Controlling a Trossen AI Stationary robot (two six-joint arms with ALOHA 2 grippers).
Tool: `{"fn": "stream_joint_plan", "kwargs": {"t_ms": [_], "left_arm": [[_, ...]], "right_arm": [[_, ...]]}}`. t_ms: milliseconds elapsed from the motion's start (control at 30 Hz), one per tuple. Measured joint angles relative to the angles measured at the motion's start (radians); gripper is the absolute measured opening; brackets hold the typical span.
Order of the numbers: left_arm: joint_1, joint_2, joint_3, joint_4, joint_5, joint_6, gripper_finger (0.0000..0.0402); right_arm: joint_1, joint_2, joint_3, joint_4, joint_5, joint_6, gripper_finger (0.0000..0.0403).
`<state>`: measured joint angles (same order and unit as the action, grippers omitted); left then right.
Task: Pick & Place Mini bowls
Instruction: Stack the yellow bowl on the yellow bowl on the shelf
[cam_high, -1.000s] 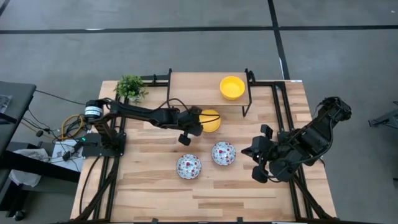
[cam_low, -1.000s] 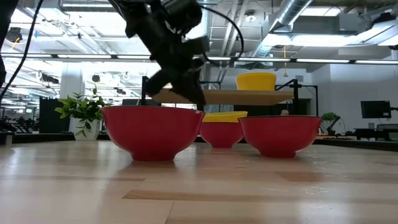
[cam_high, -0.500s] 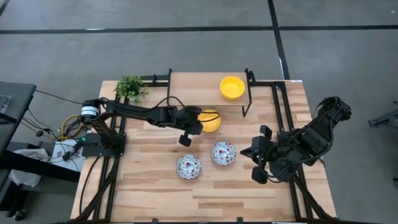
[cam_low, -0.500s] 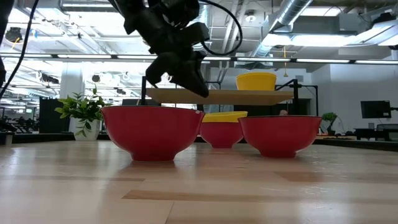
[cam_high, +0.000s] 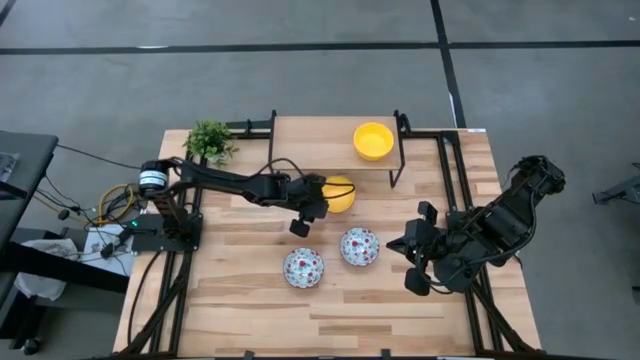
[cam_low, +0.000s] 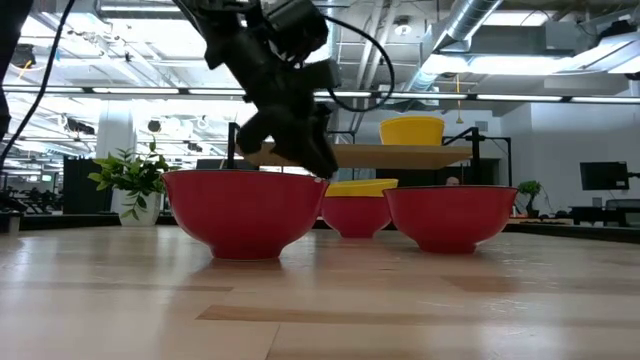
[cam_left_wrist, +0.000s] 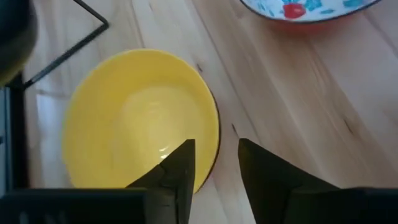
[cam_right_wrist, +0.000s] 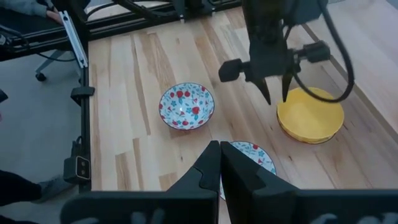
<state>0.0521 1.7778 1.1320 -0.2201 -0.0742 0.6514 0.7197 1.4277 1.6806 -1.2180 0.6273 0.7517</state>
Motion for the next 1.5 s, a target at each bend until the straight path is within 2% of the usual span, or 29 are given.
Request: {"fn": "stream_joint_plan", "kwargs": {"t_ms": [600,867,1100,1500], "left_arm": [[0.012,0.042,-0.001,0.035,0.003,0.05,0.0085],[0.023,0.057,-0.001,0.038,0.004,0.048,0.0053],[0.023,0.057,-0.001,0.041,0.005,0.048,0.001],[-0.003,0.052,-0.001,0.032,-0.023,0.047,0.0009]], "right_arm": [[0.0,0.0,0.0,0.0,-0.001,0.0,0.0001],[0.0,0.0,0.0,0.0,-0.002,0.0,0.0001],[0.0,0.0,0.0,0.0,0.0,0.0,0.0001],[0.0,0.0,0.0,0.0,0.0,0.001,0.0001]]}}
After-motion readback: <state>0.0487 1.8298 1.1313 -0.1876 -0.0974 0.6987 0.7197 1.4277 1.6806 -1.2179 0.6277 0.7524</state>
